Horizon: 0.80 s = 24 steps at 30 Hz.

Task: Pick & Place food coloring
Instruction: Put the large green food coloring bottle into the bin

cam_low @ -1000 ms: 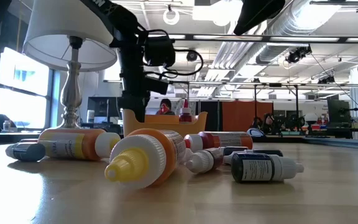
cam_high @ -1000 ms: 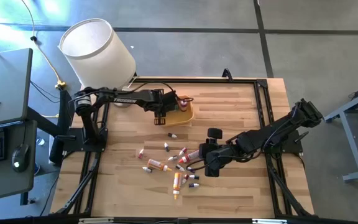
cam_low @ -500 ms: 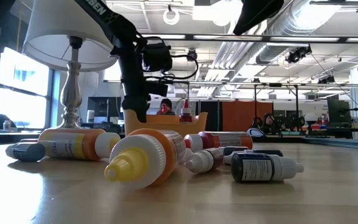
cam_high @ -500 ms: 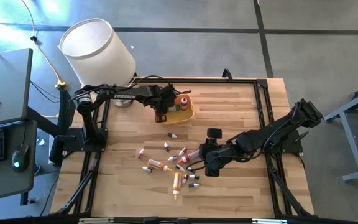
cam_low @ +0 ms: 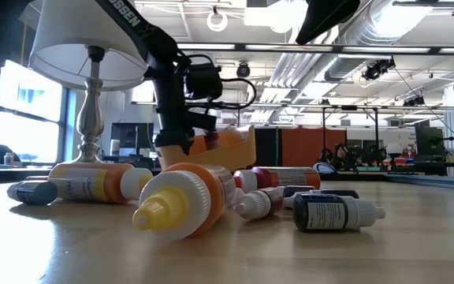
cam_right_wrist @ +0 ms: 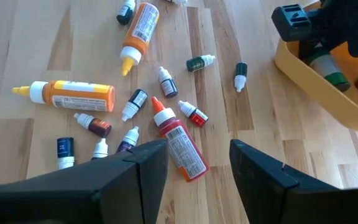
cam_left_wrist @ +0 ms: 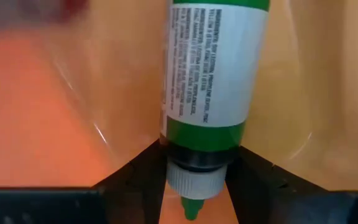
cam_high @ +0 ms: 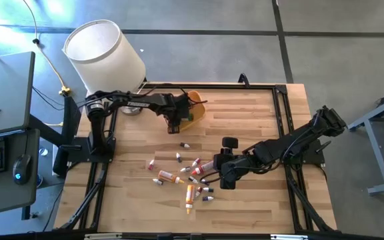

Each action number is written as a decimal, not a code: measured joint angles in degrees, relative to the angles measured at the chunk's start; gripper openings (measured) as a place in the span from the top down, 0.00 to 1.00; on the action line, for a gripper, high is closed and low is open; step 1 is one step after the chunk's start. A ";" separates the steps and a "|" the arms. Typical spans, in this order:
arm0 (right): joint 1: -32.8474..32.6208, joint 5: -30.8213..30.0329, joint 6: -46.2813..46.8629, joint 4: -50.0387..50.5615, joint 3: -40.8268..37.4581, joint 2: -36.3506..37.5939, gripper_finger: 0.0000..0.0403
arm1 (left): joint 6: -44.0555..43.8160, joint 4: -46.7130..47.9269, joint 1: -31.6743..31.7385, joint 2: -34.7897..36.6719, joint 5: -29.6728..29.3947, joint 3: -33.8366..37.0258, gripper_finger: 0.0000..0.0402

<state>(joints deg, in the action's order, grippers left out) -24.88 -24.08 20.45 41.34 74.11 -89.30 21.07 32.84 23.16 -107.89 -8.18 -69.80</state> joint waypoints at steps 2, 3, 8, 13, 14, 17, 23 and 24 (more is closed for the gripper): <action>0.00 0.00 -0.02 0.00 0.00 0.00 0.59 | 0.08 0.89 0.02 -0.15 -0.29 -0.62 0.70; 0.00 0.00 -0.01 -0.01 0.00 0.00 0.59 | 0.09 1.79 0.03 -0.26 -0.32 -1.15 0.72; 0.00 0.00 0.02 -0.02 0.00 0.00 0.59 | 0.36 7.17 -0.49 -0.44 -4.88 -4.54 0.77; 0.00 0.00 -0.02 -0.02 0.00 0.00 0.59 | 3.09 17.96 -2.07 -0.44 -13.38 -10.56 0.71; 0.00 0.00 -0.04 -0.02 0.00 0.00 0.59 | 3.67 19.51 -2.68 -0.42 -14.31 -11.56 0.70; 0.00 0.00 -0.06 -0.02 0.00 0.00 0.59 | 4.46 24.19 -4.64 -0.40 -16.64 -14.34 0.70; 0.00 0.00 -0.05 -0.02 0.00 0.00 0.59 | 8.39 29.46 -9.84 -0.29 -32.61 -17.68 0.73; 0.00 0.00 -0.05 -0.02 0.00 0.00 0.59 | 9.35 29.59 -10.79 -0.29 -35.54 -17.68 0.73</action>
<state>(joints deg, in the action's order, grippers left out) -24.88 -24.08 20.40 41.32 74.11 -89.30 30.42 62.44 12.37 -108.18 -43.72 -87.48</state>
